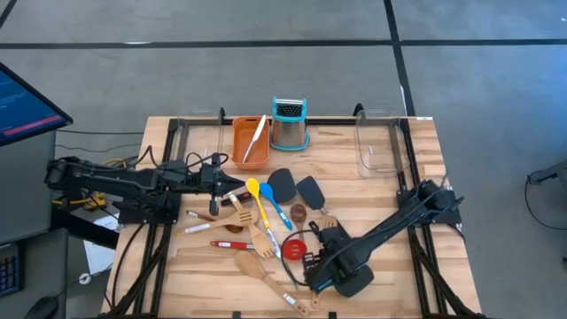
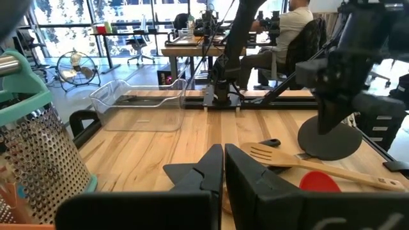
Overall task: Pick & Place Kitchen Items
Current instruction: Put the brown wooden spoon into the right transparent bin
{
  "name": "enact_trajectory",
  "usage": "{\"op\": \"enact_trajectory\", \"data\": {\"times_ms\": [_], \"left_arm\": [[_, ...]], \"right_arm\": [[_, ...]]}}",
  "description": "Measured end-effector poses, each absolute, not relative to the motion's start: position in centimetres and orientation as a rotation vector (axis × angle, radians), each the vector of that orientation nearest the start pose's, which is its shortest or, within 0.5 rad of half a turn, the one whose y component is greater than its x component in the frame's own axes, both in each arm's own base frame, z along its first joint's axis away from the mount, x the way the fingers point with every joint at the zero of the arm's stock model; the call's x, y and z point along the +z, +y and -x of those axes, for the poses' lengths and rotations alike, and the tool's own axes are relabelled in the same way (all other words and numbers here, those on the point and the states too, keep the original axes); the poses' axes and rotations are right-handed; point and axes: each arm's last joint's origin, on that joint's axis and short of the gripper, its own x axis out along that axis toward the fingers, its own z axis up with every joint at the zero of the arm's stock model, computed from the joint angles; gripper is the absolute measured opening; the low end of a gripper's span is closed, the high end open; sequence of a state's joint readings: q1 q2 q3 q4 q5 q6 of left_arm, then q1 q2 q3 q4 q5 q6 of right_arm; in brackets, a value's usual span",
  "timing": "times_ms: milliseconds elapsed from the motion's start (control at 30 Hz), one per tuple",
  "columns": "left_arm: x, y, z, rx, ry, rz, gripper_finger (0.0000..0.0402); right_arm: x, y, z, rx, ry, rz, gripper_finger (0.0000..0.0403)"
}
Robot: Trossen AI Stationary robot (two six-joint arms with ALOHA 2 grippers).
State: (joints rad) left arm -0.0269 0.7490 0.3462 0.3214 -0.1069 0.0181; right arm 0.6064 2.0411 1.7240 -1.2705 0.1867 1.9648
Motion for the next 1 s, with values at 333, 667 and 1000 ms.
{"op": "enact_trajectory", "data": {"times_ms": [333, 667, 1000], "left_arm": [[23.5, -0.2, -17.2, 0.079, 0.082, -0.024, 0.0002], [23.5, -0.2, -17.2, 0.079, 0.082, -0.024, 0.0002], [23.5, -0.2, -17.2, 0.079, 0.081, -0.024, 0.0002]], "right_arm": [[18.9, 22.9, -34.0, -1.033, 1.139, -0.956, 0.0000], [18.1, 22.3, -34.6, -1.016, 1.258, -0.958, 0.0037], [18.1, 22.4, -34.8, -0.990, 1.252, -0.973, 0.0154]]}}
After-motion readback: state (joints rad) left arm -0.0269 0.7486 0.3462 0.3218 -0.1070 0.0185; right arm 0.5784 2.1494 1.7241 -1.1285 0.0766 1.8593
